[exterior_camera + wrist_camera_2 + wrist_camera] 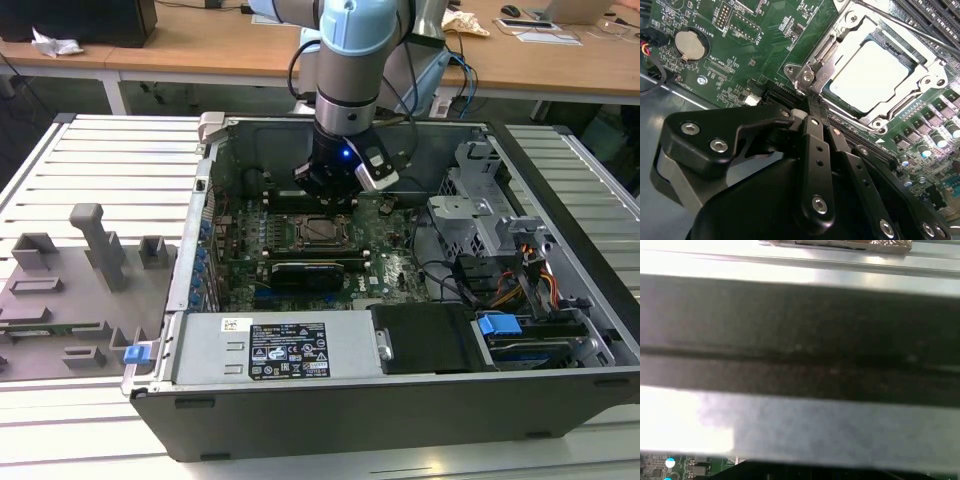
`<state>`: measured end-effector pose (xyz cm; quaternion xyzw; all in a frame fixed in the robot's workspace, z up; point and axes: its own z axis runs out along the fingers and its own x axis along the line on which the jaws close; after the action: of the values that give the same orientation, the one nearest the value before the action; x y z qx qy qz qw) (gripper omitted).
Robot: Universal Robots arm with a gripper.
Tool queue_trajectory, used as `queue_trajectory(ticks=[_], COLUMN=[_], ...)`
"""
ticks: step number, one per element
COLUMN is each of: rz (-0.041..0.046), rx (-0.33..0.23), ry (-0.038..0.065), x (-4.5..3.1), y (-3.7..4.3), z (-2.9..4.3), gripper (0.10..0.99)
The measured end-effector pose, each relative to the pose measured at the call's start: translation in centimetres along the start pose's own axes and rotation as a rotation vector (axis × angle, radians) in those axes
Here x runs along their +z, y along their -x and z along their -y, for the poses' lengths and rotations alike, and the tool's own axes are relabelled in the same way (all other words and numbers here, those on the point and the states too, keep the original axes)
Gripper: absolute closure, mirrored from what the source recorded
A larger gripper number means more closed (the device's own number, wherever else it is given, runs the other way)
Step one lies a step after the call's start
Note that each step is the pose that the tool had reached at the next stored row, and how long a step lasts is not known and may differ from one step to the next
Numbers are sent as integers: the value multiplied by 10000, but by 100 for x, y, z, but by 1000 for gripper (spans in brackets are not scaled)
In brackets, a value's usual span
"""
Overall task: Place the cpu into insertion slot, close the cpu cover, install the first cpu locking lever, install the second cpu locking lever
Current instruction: 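Install the first cpu locking lever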
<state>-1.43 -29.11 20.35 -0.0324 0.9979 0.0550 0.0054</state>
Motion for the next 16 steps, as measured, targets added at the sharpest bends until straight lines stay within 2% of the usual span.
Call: queue_trajectory(ticks=[3,16], rz=[-3,-3], rx=[0,0], ry=[-3,-5], x=[-91,-99], y=[1,-1], z=[-10,18], gripper=[980,980])
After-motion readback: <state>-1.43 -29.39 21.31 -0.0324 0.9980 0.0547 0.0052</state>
